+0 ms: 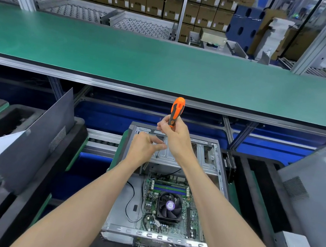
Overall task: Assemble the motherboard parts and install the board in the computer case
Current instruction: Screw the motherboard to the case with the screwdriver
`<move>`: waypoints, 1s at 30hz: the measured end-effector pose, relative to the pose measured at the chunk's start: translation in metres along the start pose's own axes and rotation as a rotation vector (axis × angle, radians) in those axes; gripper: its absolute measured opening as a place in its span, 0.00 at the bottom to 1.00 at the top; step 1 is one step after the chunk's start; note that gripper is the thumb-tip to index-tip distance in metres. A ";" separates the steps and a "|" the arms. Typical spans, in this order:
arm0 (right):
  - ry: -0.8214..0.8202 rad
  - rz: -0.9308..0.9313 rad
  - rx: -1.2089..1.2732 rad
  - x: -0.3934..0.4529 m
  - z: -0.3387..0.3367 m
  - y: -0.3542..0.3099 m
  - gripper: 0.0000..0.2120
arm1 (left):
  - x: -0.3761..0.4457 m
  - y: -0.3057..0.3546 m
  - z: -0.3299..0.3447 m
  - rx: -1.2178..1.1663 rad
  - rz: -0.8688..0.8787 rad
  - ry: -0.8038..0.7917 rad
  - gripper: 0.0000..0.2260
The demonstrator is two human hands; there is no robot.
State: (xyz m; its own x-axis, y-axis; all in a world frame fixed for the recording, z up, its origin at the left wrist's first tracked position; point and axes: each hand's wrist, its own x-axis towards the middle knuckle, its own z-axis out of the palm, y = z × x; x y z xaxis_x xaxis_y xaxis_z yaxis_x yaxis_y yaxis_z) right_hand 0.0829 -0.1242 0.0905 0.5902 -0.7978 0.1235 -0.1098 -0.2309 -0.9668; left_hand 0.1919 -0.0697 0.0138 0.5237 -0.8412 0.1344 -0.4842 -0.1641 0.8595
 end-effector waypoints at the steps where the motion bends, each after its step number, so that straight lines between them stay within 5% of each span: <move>1: 0.011 -0.010 -0.047 0.000 -0.001 0.000 0.06 | 0.000 -0.002 0.001 -0.003 -0.018 -0.005 0.08; 7: 0.036 -0.134 -0.256 0.004 -0.006 -0.004 0.10 | 0.000 -0.011 0.005 -0.018 -0.090 -0.032 0.07; 30: 0.022 -0.104 -0.289 0.000 -0.001 0.012 0.08 | -0.002 -0.022 0.011 0.082 -0.131 -0.054 0.06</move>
State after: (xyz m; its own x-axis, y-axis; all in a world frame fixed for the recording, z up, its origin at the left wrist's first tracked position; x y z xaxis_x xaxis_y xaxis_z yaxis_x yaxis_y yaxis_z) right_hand 0.0811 -0.1275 0.0786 0.5929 -0.7727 0.2267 -0.2743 -0.4585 -0.8453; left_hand 0.1943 -0.0701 -0.0105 0.5484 -0.8362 -0.0050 -0.4707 -0.3136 0.8247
